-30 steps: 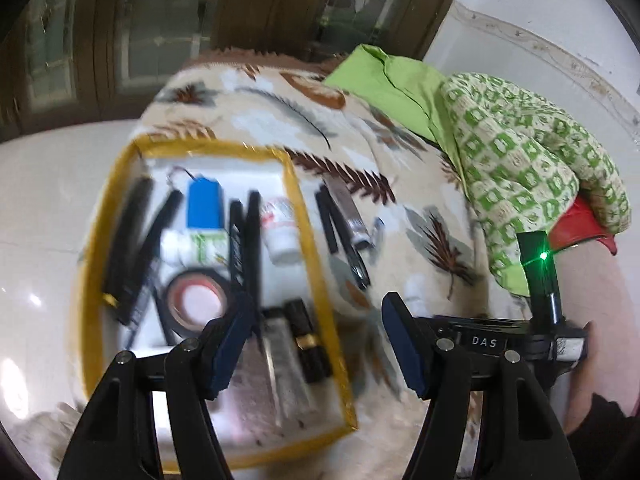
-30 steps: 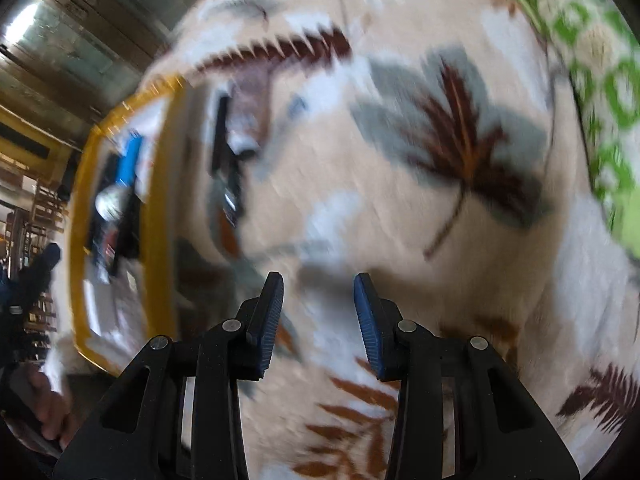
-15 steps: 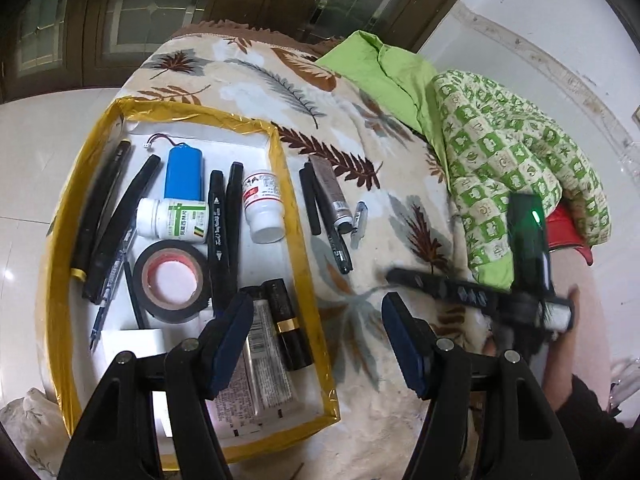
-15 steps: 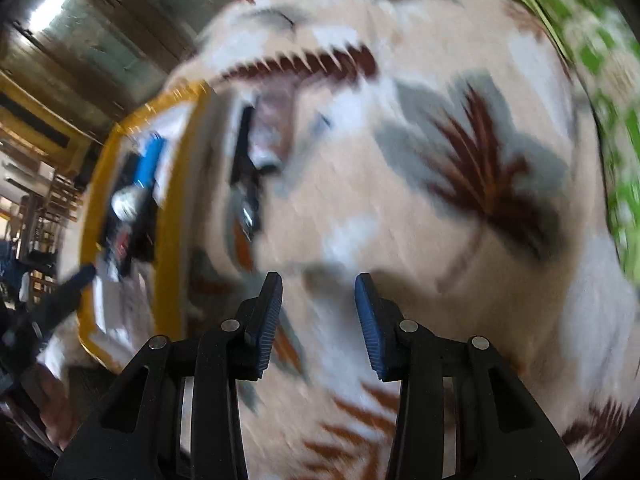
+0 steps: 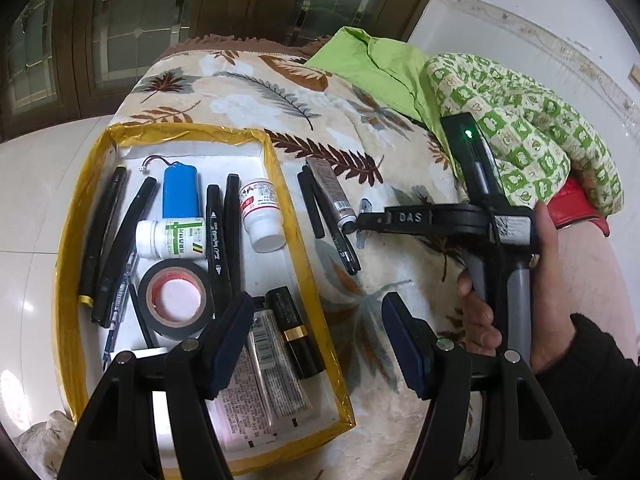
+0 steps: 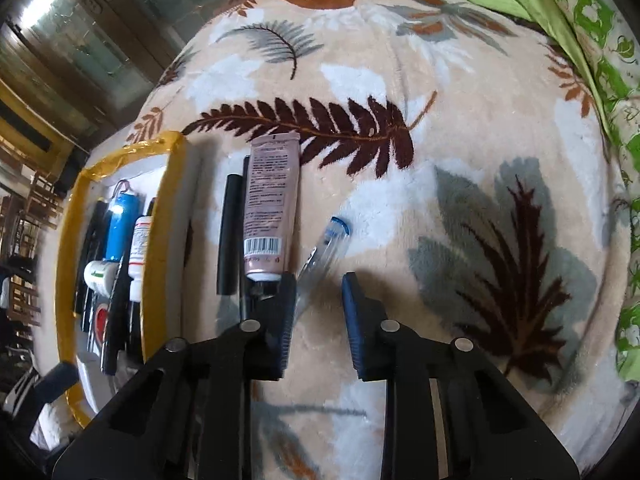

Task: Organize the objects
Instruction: 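Reach the right tool to the clear plastic pen and grasp it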

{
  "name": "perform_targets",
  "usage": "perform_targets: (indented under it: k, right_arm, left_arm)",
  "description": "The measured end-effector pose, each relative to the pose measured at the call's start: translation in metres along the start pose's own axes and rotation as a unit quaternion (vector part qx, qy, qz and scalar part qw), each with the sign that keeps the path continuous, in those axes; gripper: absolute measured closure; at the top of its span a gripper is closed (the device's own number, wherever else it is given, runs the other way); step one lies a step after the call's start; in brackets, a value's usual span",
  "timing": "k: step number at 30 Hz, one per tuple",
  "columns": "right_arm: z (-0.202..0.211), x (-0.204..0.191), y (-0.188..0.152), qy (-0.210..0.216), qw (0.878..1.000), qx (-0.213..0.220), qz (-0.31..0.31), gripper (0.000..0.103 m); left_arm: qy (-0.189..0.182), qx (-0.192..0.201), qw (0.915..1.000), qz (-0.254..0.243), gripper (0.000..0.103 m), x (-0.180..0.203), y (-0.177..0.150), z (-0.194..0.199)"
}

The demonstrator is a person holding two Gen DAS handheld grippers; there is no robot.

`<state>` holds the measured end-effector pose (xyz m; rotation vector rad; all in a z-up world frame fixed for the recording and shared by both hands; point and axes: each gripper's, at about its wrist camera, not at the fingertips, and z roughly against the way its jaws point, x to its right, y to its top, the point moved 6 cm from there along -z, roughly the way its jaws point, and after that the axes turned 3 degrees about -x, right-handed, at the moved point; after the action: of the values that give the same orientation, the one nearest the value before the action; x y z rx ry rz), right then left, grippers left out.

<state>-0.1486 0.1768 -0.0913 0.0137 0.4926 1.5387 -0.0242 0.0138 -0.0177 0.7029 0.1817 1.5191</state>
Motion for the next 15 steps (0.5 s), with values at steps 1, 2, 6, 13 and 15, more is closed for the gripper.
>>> perform_targets:
  k: [1,2,6,13,15]
  right_arm:
    - [-0.002,-0.001,0.002,-0.004,1.0,0.0,0.004,0.081]
    - [-0.004,-0.002,0.004,-0.007,1.0,0.001,0.009,0.081]
    - [-0.011,-0.006,0.01,-0.017,1.0,-0.002,0.013,0.081]
    - [-0.006,-0.003,-0.001,-0.054,0.997,-0.018,0.046,0.092]
    - [0.007,0.009,-0.016,-0.047,0.998,-0.015,0.038,0.092]
  left_arm:
    - [0.0,0.001,1.0,0.001,0.036,0.0,0.0,0.0]
    - [-0.001,0.001,1.0,0.001,0.036,0.0,0.001,0.0]
    - [-0.004,0.001,1.0,0.005,0.036,-0.001,0.002,-0.001]
    - [0.0,0.002,1.0,0.002,0.036,-0.001,0.002,0.002]
    - [-0.007,-0.005,0.9999,0.006,0.036,0.0,0.006,0.002]
